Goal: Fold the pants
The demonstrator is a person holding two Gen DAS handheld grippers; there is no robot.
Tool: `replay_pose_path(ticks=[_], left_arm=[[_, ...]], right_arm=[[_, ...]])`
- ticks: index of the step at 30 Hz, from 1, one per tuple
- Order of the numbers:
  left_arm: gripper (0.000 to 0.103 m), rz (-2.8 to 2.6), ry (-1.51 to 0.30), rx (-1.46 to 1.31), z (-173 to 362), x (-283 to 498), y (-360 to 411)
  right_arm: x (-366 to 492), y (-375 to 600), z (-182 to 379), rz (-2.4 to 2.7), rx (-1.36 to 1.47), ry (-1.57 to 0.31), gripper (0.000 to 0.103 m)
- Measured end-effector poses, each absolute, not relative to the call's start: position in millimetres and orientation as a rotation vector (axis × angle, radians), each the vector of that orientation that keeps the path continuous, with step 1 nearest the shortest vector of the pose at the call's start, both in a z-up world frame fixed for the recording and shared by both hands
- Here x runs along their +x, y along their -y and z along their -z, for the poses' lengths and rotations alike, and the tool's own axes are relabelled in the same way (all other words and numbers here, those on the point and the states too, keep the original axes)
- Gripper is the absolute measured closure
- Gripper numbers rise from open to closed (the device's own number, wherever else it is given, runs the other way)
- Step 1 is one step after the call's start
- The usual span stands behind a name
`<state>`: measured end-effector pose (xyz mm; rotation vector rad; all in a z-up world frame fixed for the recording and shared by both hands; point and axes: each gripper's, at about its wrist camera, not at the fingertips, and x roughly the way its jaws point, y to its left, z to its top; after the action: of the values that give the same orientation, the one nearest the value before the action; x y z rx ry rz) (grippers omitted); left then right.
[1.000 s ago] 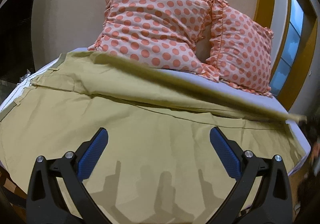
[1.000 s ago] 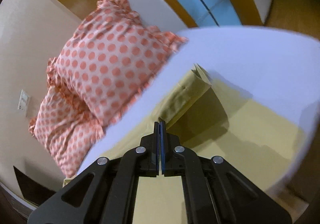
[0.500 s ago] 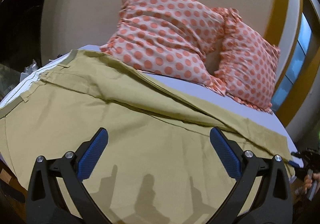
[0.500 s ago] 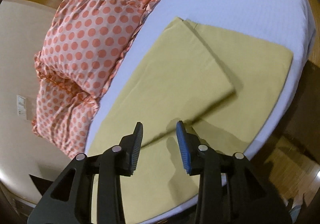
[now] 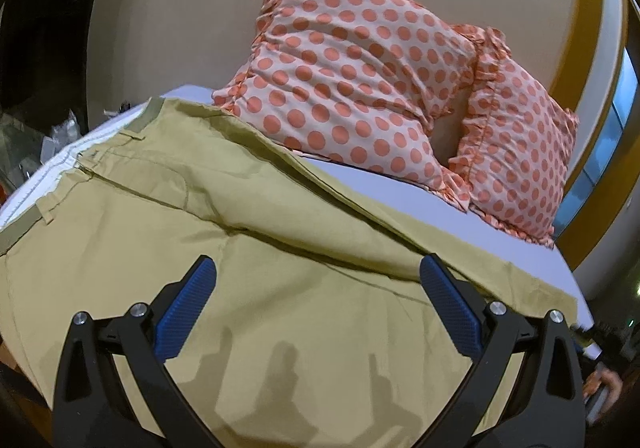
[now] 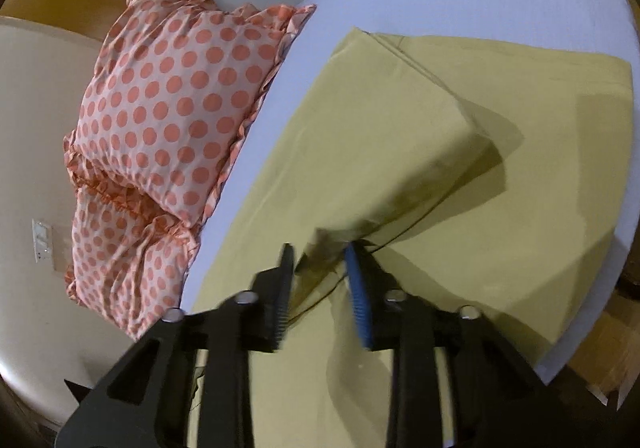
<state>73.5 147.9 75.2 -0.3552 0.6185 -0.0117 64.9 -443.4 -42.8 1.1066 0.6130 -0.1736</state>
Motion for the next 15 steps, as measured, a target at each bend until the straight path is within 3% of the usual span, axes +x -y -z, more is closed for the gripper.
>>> replay_pose_path(ticks=[2, 4, 6, 8, 10, 13, 15], left_arm=[[0.002, 0.03, -0.632, -0.402, -77, 84, -161], [0.002, 0.007, -0.643, -0.431, -80, 92, -171], [0.002, -0.021, -0.635, -0.424, -84, 97, -176], [0.002, -0.036, -0.628, -0.388, -87, 101, -174], [0.002, -0.037, -0.631, -0.353, -87, 107, -169], [0.002, -0.029, -0.656, -0.32, -84, 116, -163], [0.002, -0.021, -0.69, -0.314, -81, 125, -163]], right_arm=[[62, 450, 49, 0.17, 1.146, -0.622, 0.096], [57, 451, 48, 0.173, 1.168, -0.654, 0.094], [51, 449, 41, 0.204, 1.156, -0.708, 0.087], [48, 445, 35, 0.212, 1.139, -0.704, 0.067], [52, 442, 32, 0.213, 1.12, -0.681, 0.063], [57, 438, 30, 0.254, 1.093, -0.646, 0.064], [63, 437, 31, 0.275, 1.035, -0.622, 0.086]])
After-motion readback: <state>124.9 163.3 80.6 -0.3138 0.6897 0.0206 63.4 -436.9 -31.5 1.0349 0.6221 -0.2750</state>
